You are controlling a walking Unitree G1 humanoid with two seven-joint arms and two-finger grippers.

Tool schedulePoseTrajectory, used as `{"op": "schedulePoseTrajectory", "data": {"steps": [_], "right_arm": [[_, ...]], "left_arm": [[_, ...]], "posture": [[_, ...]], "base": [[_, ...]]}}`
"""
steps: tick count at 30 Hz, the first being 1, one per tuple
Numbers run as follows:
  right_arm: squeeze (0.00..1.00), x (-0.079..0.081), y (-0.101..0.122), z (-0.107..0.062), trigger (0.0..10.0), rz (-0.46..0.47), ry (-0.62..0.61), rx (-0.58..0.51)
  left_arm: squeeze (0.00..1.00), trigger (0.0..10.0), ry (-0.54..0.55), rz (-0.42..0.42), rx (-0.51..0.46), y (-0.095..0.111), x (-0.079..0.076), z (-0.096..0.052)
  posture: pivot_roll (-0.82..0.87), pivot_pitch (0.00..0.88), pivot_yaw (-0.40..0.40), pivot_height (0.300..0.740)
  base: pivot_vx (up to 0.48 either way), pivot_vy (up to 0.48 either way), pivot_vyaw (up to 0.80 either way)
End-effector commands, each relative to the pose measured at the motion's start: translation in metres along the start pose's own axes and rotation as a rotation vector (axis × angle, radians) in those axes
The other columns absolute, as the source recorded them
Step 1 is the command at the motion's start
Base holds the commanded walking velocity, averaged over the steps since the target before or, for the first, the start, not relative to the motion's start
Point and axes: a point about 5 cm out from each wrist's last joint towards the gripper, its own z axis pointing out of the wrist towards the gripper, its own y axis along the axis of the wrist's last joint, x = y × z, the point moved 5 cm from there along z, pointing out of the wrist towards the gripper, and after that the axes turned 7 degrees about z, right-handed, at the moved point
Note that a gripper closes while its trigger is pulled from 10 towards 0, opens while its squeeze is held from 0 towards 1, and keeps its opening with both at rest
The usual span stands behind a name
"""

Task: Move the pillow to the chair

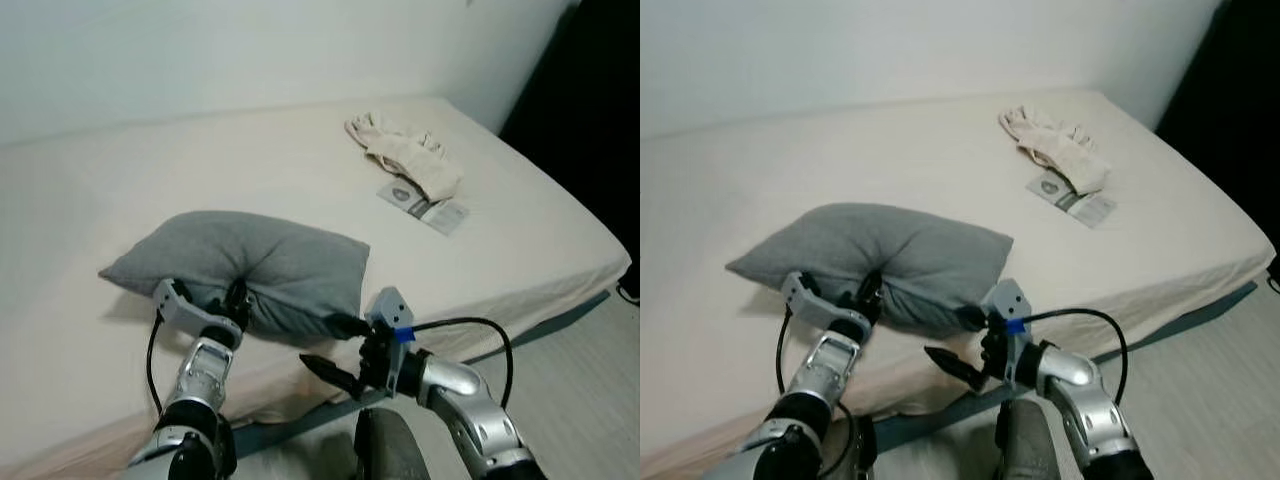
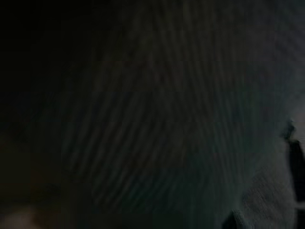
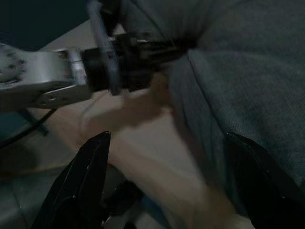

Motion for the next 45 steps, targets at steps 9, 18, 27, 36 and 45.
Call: {"op": "schedulePoseTrajectory", "data": {"steps": [9,18,27,36,45], "right_arm": [[0.0,-0.009,0.009,0.003,10.0,0.002,-0.05,-0.066],[0.0,-0.029,0.027,0.004,10.0,-0.055,-0.165,-0.149],[0.0,-0.074,0.018,-0.016,10.0,-0.139,-0.548,-0.121],[0.0,-0.083,0.008,-0.028,10.0,-0.06,-0.694,-0.185],[0.0,-0.077,0.005,-0.016,10.0,-0.058,-0.679,-0.187]], "left_arm": [[0.0,0.0,-0.172,0.194,-0.149,0.071,-0.015,-0.023],[0.0,0.0,-0.188,0.397,-0.176,0.108,-0.021,-0.041],[0.0,0.0,0.06,0.829,-0.177,0.109,-0.008,-0.031],[0.0,10.0,0.031,0.915,-0.117,0.088,-0.023,-0.03],[0.0,10.0,0.024,0.908,-0.043,0.057,-0.026,-0.028]], "posture": [[-0.02,0.021,-0.037,0.595],[-0.01,0.014,-0.049,0.595],[-0.02,0.031,-0.04,0.595],[-0.02,0.039,-0.029,0.595],[-0.02,0.042,-0.035,0.595]], "base": [[0.0,0.0,0.0],[0.0,0.0,0.0],[0.0,0.0,0.0],[0.0,0.0,0.0],[0.0,0.0,0.0]]}}
